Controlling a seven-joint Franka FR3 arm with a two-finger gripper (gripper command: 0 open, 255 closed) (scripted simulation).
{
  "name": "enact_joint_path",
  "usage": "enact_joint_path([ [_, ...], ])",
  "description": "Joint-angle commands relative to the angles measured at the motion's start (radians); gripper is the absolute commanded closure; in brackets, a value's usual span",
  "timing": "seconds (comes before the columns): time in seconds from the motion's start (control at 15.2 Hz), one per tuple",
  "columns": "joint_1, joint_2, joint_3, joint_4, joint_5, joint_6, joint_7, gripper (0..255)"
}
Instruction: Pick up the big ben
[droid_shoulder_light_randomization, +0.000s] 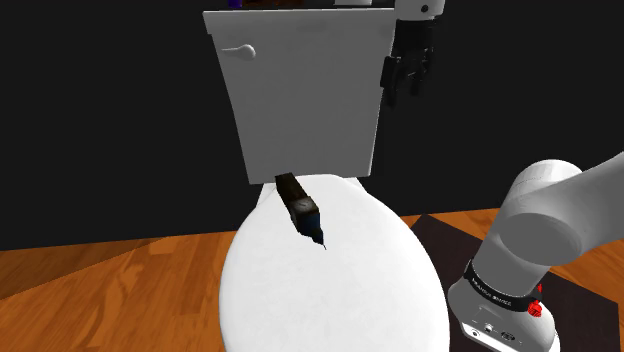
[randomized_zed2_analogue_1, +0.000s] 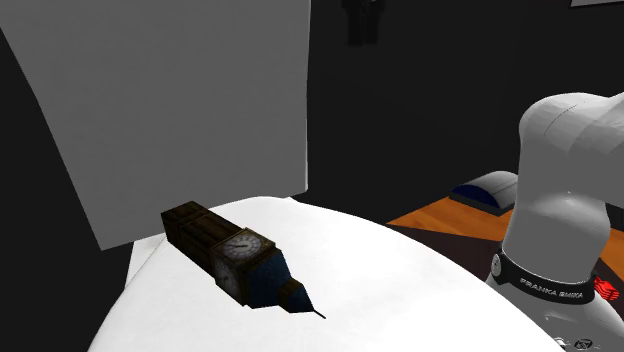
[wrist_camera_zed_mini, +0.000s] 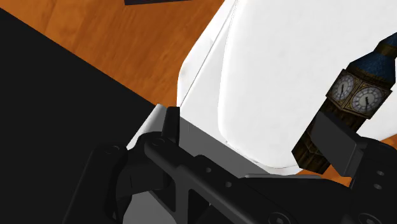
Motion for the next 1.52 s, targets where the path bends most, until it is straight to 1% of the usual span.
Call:
enact_joint_path([
  [0.0, 0.000, 0.000, 0.000, 0.000, 0.000, 0.000, 0.000, 0],
  [0.4, 0.032, 0.069, 0.072, -0.092, 0.067, 0.147, 0.103, 0],
  [0.73, 0.060, 0.163, 0.134, -0.136, 0.118, 0.277, 0.184, 0],
  [1.12, 0.091, 0.315, 0.207, -0.146, 0.165, 0.435, 0.277, 0],
  [1.45, 0.113, 0.470, 0.266, -0.118, 0.184, 0.560, 0.355, 0],
])
